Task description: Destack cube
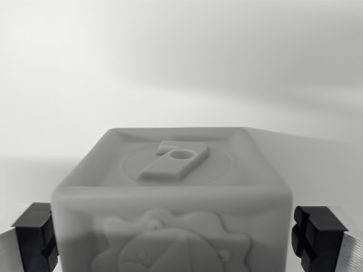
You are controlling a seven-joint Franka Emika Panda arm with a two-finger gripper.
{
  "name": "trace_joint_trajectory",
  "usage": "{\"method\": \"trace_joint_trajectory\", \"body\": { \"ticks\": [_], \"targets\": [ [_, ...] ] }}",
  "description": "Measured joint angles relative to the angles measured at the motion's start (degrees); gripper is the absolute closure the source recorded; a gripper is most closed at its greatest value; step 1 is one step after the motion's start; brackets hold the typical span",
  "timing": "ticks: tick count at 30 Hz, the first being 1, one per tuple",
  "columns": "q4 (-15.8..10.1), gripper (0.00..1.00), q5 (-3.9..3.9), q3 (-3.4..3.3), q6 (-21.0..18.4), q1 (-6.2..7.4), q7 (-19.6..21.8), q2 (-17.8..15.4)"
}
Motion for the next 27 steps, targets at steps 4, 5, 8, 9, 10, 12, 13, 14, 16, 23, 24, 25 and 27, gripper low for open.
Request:
{"method": "trace_joint_trajectory", "body": {
  "ticks": [4, 5, 8, 9, 10, 12, 13, 14, 16, 23, 24, 25, 27],
  "targets": [
    [0.0, 0.0, 0.0, 0.0, 0.0, 0.0, 0.0, 0.0],
    [0.0, 0.0, 0.0, 0.0, 0.0, 0.01, 0.0, 0.0],
    [0.0, 0.0, 0.0, 0.0, -0.01, 0.01, 0.0, 0.0],
    [0.0, 0.0, 0.0, 0.0, -0.02, 0.01, 0.0, -0.02],
    [-0.01, 0.0, 0.0, 0.0, -0.04, 0.01, 0.0, -0.06],
    [-0.05, 0.0, 0.0, 0.0, -0.18, 0.01, 0.0, -0.28],
    [-0.1, 0.0, 0.0, -0.01, -0.3, 0.01, 0.0, -0.47],
    [-0.15, 0.0, 0.0, -0.01, -0.47, 0.02, 0.0, -0.71],
    [-0.34, 0.0, 0.0, -0.03, -0.92, 0.02, 0.0, -1.39],
    [-1.04, 0.0, -0.02, -0.18, -2.78, 0.14, 0.02, -4.03],
    [-1.16, 0.0, -0.03, -0.22, -3.19, 0.18, 0.03, -4.53],
    [-1.3, 0.0, -0.04, -0.27, -3.58, 0.22, 0.04, -5.04],
    [-1.54, 0.0, -0.07, -0.35, -4.49, 0.29, 0.06, -6.2]
  ]
}}
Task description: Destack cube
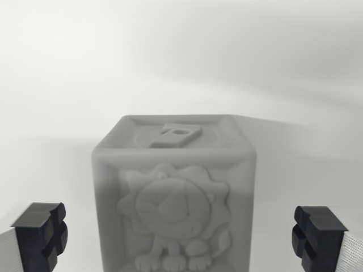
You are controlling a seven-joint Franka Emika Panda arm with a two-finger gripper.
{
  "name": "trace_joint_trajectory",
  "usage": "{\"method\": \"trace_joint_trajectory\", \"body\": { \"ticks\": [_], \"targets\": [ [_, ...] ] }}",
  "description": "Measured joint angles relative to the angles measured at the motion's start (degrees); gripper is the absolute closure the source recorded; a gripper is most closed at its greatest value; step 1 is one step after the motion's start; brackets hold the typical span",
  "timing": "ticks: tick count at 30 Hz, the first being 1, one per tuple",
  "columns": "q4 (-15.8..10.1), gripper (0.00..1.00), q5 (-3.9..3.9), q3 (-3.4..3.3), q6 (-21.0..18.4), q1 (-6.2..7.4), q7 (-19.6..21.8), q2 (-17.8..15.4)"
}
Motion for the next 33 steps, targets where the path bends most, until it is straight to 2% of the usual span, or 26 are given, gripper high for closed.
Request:
{"method": "trace_joint_trajectory", "body": {
  "ticks": [7, 14, 33],
  "targets": [
    [-0.75, 0.0, -0.21, -0.31, -2.98, 0.22, 0.13, -3.86],
    [-1.4, 0.0, -0.78, -0.53, -7.25, 0.32, 0.51, -8.87],
    [-1.21, 0.0, -1.62, -0.57, -20.24, 0.28, 1.13, -21.71]
  ]
}}
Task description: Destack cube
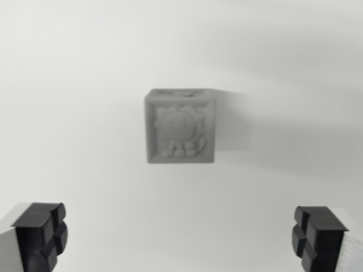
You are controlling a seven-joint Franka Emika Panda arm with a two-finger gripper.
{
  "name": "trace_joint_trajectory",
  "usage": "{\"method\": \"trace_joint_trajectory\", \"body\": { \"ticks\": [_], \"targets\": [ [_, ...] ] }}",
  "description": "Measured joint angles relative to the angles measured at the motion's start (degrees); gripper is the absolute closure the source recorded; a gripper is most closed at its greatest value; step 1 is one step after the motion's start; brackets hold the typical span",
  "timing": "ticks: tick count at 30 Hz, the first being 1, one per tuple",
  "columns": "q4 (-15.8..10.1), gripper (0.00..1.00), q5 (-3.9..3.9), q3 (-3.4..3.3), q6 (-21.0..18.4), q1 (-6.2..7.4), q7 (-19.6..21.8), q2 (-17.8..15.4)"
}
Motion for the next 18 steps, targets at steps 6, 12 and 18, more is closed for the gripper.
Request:
{"method": "trace_joint_trajectory", "body": {
  "ticks": [6, 12, 18],
  "targets": [
    [0.78, 0.0, -0.16, 0.0, -4.12, -0.02, 0.07, -3.33],
    [1.89, 0.0, -0.25, 0.0, -8.3, -0.03, 0.14, -6.44],
    [3.33, 0.0, -0.3, 0.0, -12.43, -0.03, 0.18, -9.14]
  ]
}}
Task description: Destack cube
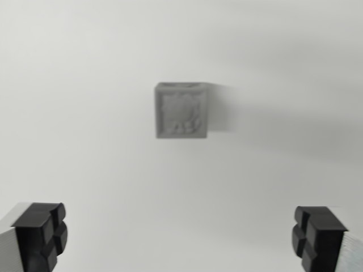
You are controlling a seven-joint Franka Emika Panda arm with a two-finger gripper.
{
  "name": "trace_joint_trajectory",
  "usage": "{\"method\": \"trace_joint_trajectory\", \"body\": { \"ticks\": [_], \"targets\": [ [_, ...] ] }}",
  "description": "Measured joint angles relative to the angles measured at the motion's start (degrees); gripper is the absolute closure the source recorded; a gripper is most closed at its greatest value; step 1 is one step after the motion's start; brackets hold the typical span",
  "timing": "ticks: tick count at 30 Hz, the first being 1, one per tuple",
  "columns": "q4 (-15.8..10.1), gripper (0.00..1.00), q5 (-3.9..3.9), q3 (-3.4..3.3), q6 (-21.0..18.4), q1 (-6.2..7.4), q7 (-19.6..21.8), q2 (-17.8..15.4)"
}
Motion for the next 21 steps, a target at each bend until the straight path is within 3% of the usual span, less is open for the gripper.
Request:
{"method": "trace_joint_trajectory", "body": {
  "ticks": [21],
  "targets": [
    [4.32, 0.0, -0.06, 0.01, -9.22, 0.0, 0.08, -4.83]
  ]
}}
